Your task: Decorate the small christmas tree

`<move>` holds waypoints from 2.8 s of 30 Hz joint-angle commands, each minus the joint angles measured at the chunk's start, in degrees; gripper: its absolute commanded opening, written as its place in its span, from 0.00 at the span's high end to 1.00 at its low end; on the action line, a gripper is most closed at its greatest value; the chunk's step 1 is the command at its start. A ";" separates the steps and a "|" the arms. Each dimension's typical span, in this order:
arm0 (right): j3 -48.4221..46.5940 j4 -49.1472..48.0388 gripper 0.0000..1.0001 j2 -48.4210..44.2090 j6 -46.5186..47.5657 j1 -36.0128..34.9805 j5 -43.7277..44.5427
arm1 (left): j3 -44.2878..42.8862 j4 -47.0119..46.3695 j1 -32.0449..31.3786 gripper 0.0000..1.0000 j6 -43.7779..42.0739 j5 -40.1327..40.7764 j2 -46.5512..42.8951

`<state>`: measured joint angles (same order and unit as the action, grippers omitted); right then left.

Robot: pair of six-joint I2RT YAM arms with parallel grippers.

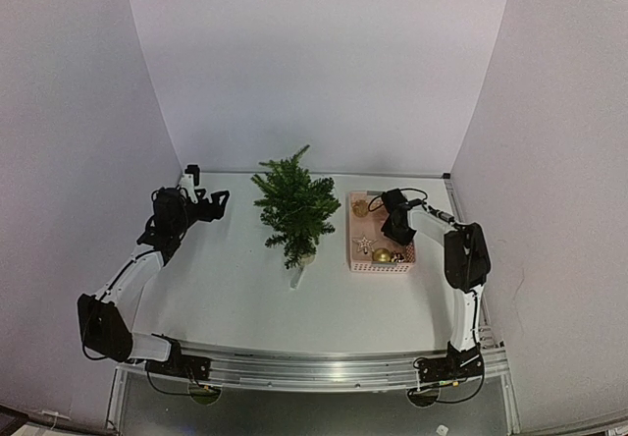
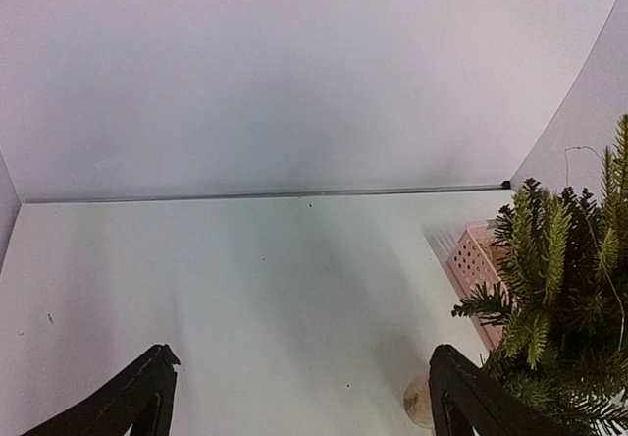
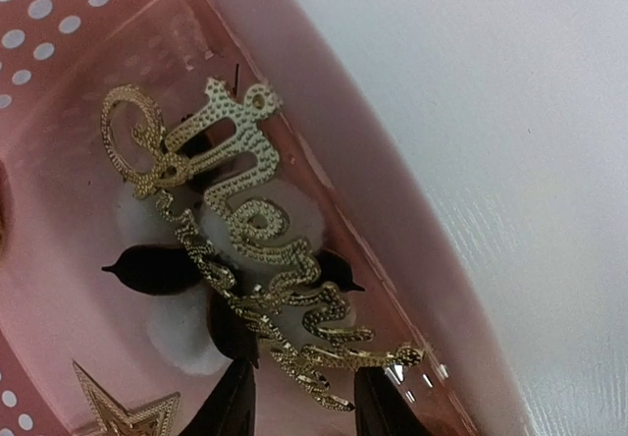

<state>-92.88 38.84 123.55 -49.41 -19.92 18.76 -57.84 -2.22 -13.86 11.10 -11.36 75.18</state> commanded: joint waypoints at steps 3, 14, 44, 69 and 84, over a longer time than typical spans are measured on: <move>-0.28 -2.59 0.74 0.14 0.18 -0.04 0.33 | -2.84 -2.25 0.80 0.11 1.04 -1.55 0.41; 0.42 -3.96 0.98 -1.28 1.65 -0.03 -0.17 | -3.93 -1.64 1.23 0.11 1.26 -2.43 1.37; -4.65 -2.91 1.00 -19.10 18.98 -0.03 -15.55 | -4.71 -6.15 2.55 0.10 -0.41 -7.42 0.35; -28.34 -1.73 1.00 -25.28 28.84 -21.48 -53.16 | -21.97 15.02 2.33 0.11 -11.49 -49.73 -0.45; -36.29 13.27 1.00 -13.20 35.88 -33.82 -49.46 | -30.58 40.83 -6.44 0.16 -27.10 -54.51 4.76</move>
<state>-126.40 47.49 110.34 -17.45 -52.64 -31.26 -86.19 32.91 -20.67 -13.87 -62.30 79.30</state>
